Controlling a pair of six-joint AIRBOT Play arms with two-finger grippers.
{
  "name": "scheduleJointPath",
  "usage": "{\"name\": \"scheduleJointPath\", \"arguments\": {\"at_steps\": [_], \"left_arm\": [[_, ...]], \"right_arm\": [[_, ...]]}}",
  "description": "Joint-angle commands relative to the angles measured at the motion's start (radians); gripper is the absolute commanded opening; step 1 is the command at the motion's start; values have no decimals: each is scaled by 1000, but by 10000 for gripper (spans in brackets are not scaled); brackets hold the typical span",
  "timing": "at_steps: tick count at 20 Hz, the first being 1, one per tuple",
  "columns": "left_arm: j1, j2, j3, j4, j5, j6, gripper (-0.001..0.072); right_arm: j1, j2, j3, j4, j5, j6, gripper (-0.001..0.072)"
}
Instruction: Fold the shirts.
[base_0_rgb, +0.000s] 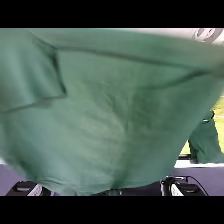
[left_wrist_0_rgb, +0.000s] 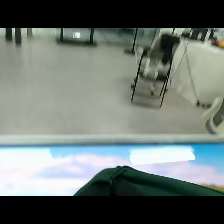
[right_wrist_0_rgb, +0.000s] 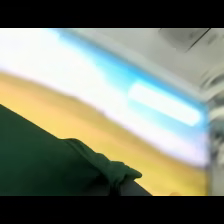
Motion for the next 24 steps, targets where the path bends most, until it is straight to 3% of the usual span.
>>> {"name": "scheduleJointPath", "arguments": {"at_steps": [1, 4, 8, 13, 16, 19, 23, 24], "left_arm": [[0, -178, -158, 23, -95, 2, 21], [-3, -369, -312, 22, 21, 2, 21], [-4, -602, -328, -52, 179, 2, 21], [-3, -727, -328, -147, 376, 0, 22], [-3, -756, -328, -180, 389, 2, 22], [-3, -772, -329, -136, 245, 54, 22], [-3, -766, -333, -29, -50, 80, 21], [-3, -770, -349, -29, -89, 80, 21]], "right_arm": [[0, -236, -103, 4, 129, -12, 28], [2, -478, -161, 35, 10, 18, 28], [2, -700, -161, 129, -183, 21, 29], [2, -753, -161, 139, -554, 22, 29], [2, -753, -161, 138, -689, 22, 29], [2, -760, -161, 108, -592, 14, 29], [2, -761, -172, 32, -222, -27, 29], [2, -766, -201, 18, -190, -31, 29]]}}
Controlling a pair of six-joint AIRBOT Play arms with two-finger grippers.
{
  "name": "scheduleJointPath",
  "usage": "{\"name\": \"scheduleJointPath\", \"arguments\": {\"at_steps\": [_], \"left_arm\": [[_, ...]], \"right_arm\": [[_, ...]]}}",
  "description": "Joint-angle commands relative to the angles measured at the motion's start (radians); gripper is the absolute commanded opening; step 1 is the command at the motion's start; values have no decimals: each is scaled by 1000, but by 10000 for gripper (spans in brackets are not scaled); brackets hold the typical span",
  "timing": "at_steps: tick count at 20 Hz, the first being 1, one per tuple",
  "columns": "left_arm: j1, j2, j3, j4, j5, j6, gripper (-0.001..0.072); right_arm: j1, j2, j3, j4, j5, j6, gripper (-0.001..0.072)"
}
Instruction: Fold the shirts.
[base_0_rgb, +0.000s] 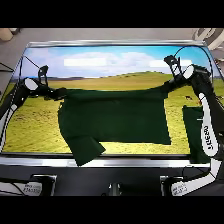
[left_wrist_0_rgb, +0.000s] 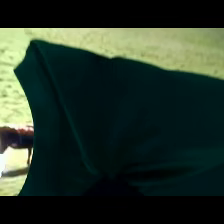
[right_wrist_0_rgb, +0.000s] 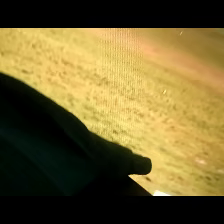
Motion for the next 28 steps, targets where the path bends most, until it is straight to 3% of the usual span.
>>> {"name": "scheduleJointPath", "arguments": {"at_steps": [1, 3, 4, 6, 7, 10, 13, 15, 18, 25, 28], "left_arm": [[0, -13, -33, 46, -207, 24, 21], [1, -18, -64, 39, -214, -22, 23], [1, -18, -62, 19, -225, -20, 66], [10, -14, -24, 5, -294, -20, 461], [25, -8, 6, 5, -344, -20, 541], [89, 49, 23, 8, -460, -20, 539], [113, 178, -190, 15, -466, -2, 529], [109, 331, -541, -45, -381, 33, 529], [106, 457, -755, -85, -323, 63, 529], [44, 478, -819, -233, -169, 69, 527], [-14, 446, -819, -233, -122, 34, 495]], "right_arm": [[0, -16, -53, -53, 213, -30, 29], [0, -47, -70, -39, 236, -26, 32], [0, -52, -70, -30, 230, -25, 84], [-5, -37, -46, -29, 268, -23, 468], [-14, -22, -25, -38, 306, -23, 566], [-102, 43, -3, -35, 462, -21, 549], [-185, 113, -134, -6, 585, -19, 484], [-195, 232, -407, -23, 468, -70, 482], [-195, 251, -515, -43, 451, -79, 482], [-195, 250, -539, -43, 435, -63, 501], [-195, 250, -598, -33, 416, -63, 533]]}}
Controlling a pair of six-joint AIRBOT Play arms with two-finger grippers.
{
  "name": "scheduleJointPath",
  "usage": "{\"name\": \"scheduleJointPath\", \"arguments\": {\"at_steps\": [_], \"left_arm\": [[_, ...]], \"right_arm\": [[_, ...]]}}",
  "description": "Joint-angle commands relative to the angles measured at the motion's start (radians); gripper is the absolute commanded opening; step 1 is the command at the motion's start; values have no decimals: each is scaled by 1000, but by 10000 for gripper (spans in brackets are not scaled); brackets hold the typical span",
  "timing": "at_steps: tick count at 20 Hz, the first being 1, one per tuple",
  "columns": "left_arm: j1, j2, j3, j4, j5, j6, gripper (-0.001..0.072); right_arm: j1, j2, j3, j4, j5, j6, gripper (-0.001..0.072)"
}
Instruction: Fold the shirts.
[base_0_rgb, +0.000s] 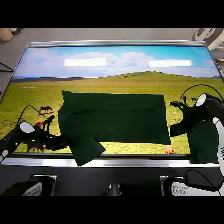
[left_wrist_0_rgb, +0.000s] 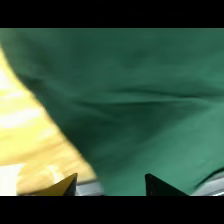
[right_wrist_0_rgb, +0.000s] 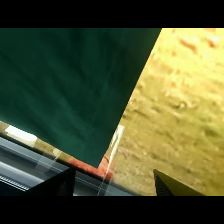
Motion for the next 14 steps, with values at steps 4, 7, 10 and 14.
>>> {"name": "scheduleJointPath", "arguments": {"at_steps": [4, 7, 10, 14], "left_arm": [[-53, -46, -11, -23, 108, -26, 193], [-54, -43, 3, -23, 105, -12, 23], [-54, -40, 16, -22, 104, 12, 23], [-54, -19, 74, -21, 105, 28, 21]], "right_arm": [[1, 2, -114, 72, -63, -4, 613], [2, 2, -145, 144, -109, -3, 608], [2, 2, -150, 166, -133, 22, 465], [2, 19, -129, 211, -134, -37, 28]]}}
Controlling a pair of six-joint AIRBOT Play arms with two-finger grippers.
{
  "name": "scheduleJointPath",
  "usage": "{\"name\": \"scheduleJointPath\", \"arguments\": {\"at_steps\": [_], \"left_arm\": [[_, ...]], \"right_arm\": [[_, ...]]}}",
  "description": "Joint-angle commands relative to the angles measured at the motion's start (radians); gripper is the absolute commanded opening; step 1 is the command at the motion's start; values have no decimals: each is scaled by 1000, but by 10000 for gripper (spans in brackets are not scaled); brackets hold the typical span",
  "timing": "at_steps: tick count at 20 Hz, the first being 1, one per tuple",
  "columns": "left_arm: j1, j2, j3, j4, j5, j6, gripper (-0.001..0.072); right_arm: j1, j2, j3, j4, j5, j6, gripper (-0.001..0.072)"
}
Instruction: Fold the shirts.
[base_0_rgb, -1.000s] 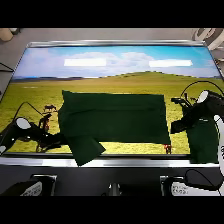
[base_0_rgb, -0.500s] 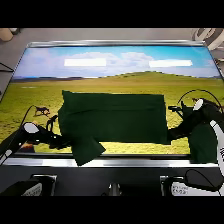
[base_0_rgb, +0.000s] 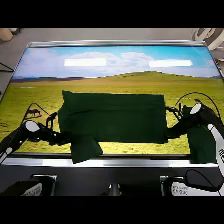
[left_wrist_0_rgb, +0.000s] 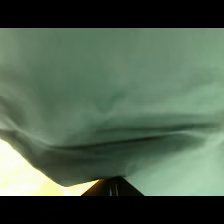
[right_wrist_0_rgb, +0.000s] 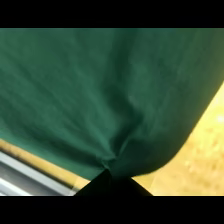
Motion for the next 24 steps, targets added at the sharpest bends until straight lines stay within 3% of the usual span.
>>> {"name": "scheduleJointPath", "arguments": {"at_steps": [1, 7, 10, 13, 16, 17, 18, 19, 20, 21, 24], "left_arm": [[0, 29, 80, -3, -4, 36, 20], [66, -34, 412, 41, 5, 10, 18], [76, -206, 579, 30, 14, 2, 19], [74, -410, 765, 28, -40, -61, 20], [69, -539, 873, 28, -72, -70, 21], [68, -566, 887, 25, -64, -71, 61], [69, -583, 900, 21, -64, -70, 267], [74, -589, 921, 21, -66, -70, 592], [82, -586, 941, 21, -68, -69, 636], [89, -578, 967, 21, -71, -69, 603], [84, -533, 1022, 21, -63, -63, 601]], "right_arm": [[-1, 30, 37, 35, -4, -78, 26], [21, 13, 331, 57, -175, -78, 25], [88, -119, 470, 56, -268, -69, 25], [127, -252, 579, 35, -304, 22, 26], [127, -317, 614, 31, -306, 80, 29], [127, -329, 614, 32, -308, 79, 75], [124, -331, 614, 34, -323, 79, 364], [121, -324, 616, 31, -332, 75, 622], [107, -311, 617, 26, -348, 67, 673], [85, -305, 617, 25, -349, 76, 685], [-3, -343, 616, 134, -241, 95, 702]]}}
